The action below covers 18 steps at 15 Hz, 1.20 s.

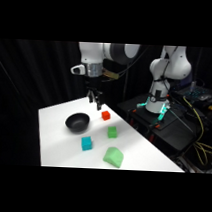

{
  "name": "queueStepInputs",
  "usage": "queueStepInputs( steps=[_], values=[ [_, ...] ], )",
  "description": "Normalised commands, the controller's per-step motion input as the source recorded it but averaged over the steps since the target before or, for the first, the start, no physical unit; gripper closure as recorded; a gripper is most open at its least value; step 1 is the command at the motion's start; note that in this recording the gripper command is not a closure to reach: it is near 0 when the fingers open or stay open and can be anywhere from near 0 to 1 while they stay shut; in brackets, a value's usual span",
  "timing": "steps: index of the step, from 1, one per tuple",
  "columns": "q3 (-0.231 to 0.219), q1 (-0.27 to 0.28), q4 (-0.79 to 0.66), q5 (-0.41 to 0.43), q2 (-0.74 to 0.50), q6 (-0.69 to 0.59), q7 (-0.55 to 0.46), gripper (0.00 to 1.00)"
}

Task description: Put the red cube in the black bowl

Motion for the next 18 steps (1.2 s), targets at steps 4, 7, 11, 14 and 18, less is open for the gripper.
queueStepInputs(
  steps=[4, 7, 11, 14, 18],
  values=[
    [0.015, -0.032, -0.04, 0.02, -0.11, -0.01, -0.09, 0.0],
    [-0.043, -0.1, -0.21, 0.102, -0.32, 0.0, -0.27, 0.0],
    [-0.119, -0.149, -0.36, 0.174, -0.41, 0.06, -0.41, 0.0],
    [-0.142, -0.126, -0.37, 0.184, -0.29, 0.19, -0.43, 0.0],
    [-0.128, -0.096, -0.29, 0.202, -0.09, 0.34, -0.47, 0.0]
  ],
)
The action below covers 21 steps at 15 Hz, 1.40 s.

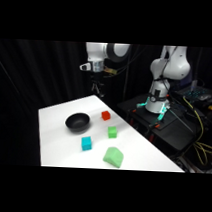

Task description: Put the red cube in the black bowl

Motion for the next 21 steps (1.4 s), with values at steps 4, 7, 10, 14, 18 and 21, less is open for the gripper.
queueStepInputs(
  steps=[4, 7, 10, 14, 18, 21],
  values=[
    [-0.077, -0.08, -0.19, 0.162, 0.06, 0.46, -0.36, 0.0],
    [-0.018, -0.069, -0.2, 0.055, 0.07, 0.47, -0.17, 0.0],
    [0.024, -0.051, -0.17, 0.045, 0.07, 0.36, -0.09, 0.0],
    [0.082, -0.057, -0.09, 0.121, 0.12, 0.25, -0.06, 0.0],
    [0.131, -0.094, -0.04, 0.166, 0.08, 0.19, -0.06, 0.0],
    [0.139, -0.112, -0.05, 0.143, 0.08, 0.22, -0.04, 0.0]
  ],
)
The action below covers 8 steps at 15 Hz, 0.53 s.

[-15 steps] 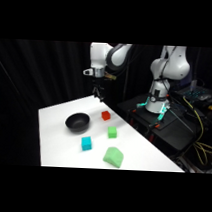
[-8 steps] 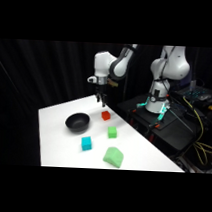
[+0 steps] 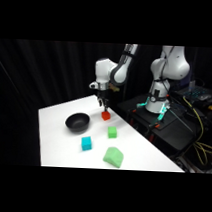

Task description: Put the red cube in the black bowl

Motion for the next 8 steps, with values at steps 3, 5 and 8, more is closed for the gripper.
queueStepInputs(
  steps=[3, 5, 8],
  values=[
    [0.145, -0.145, -0.05, 0.152, 0.13, 0.28, -0.07, 0.0],
    [0.173, -0.162, -0.04, 0.161, 0.18, 0.28, -0.07, 0.0],
    [0.193, -0.159, -0.03, 0.124, 0.16, 0.25, -0.03, 0.0]
  ],
)
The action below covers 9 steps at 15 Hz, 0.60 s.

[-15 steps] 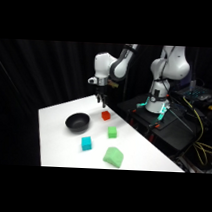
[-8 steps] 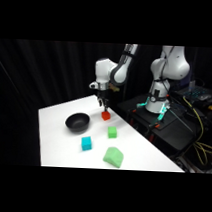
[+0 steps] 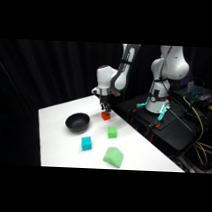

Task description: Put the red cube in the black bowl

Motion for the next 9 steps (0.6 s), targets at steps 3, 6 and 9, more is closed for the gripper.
queueStepInputs(
  steps=[3, 6, 9],
  values=[
    [0.187, -0.169, -0.02, 0.076, 0.13, 0.26, -0.02, 0.0],
    [0.166, -0.204, 0.02, 0.033, 0.17, 0.26, -0.02, 0.0],
    [0.161, -0.201, 0.01, -0.013, 0.12, 0.21, 0.01, 1.0]
  ],
)
